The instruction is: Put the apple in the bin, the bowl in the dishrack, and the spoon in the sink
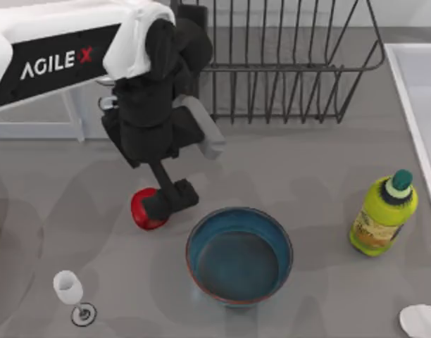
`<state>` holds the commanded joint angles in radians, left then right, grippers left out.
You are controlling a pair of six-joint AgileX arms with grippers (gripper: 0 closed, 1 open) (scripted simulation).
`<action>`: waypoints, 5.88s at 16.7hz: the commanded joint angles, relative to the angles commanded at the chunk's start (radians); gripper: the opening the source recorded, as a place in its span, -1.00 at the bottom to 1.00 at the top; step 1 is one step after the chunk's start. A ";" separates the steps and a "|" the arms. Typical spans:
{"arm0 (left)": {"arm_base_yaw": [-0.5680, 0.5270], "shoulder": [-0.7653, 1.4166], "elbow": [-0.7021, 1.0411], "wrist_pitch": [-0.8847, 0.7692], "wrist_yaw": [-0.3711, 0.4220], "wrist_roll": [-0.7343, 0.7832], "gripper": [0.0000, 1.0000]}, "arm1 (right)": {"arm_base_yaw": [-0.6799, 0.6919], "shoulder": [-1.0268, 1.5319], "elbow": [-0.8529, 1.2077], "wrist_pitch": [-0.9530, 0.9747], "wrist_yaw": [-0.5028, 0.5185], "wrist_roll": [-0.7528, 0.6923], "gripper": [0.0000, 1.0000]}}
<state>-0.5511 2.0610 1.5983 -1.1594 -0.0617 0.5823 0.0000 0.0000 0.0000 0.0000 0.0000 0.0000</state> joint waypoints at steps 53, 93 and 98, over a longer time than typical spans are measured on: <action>0.007 -0.046 0.068 -0.118 0.031 -0.014 -1.00 | 0.000 0.000 0.000 0.000 0.000 0.000 1.00; 0.855 -0.507 -0.418 0.074 0.082 -1.737 -1.00 | 0.000 0.000 0.000 0.000 0.000 0.000 1.00; 0.856 -0.482 -0.512 0.197 0.081 -1.739 -1.00 | 0.000 0.000 0.000 0.000 0.000 0.000 1.00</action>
<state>0.3049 1.5786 1.0863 -0.9627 0.0194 -1.1566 0.0000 0.0000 0.0000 0.0000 0.0000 0.0000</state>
